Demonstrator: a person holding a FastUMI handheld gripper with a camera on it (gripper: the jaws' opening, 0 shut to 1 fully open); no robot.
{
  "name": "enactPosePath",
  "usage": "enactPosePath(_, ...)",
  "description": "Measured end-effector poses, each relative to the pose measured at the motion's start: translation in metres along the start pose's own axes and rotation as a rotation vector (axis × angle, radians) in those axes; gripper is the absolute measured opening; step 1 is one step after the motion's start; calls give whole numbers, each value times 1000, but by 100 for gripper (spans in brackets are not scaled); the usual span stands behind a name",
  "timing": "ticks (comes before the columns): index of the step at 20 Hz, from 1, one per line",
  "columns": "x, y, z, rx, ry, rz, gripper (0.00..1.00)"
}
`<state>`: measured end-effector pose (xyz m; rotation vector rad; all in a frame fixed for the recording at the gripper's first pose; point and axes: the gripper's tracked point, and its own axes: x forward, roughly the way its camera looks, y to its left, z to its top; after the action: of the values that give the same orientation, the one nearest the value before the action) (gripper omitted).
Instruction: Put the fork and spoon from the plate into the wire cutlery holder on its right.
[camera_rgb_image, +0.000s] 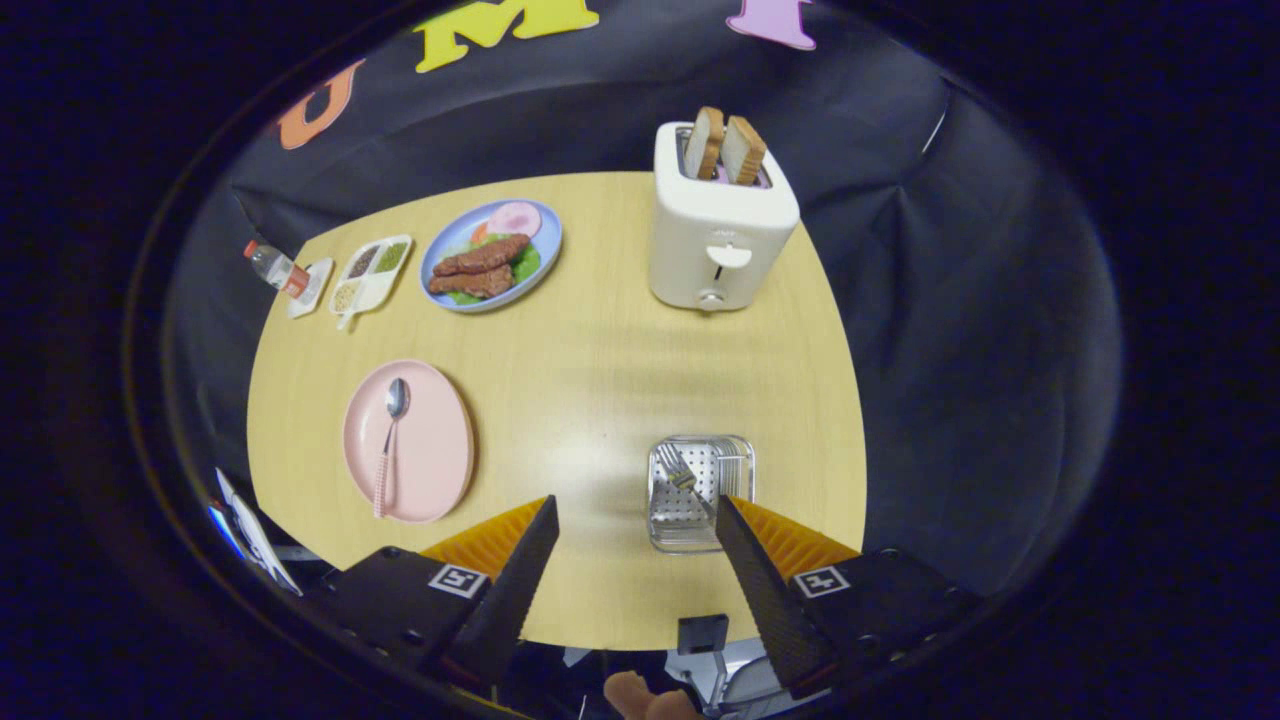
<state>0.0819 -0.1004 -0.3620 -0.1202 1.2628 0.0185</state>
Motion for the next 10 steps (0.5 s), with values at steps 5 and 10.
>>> enactPosePath(5,-24,45,20,33,-239,5,97)
enactPosePath(10,-23,100,15,60,-371,57,97)
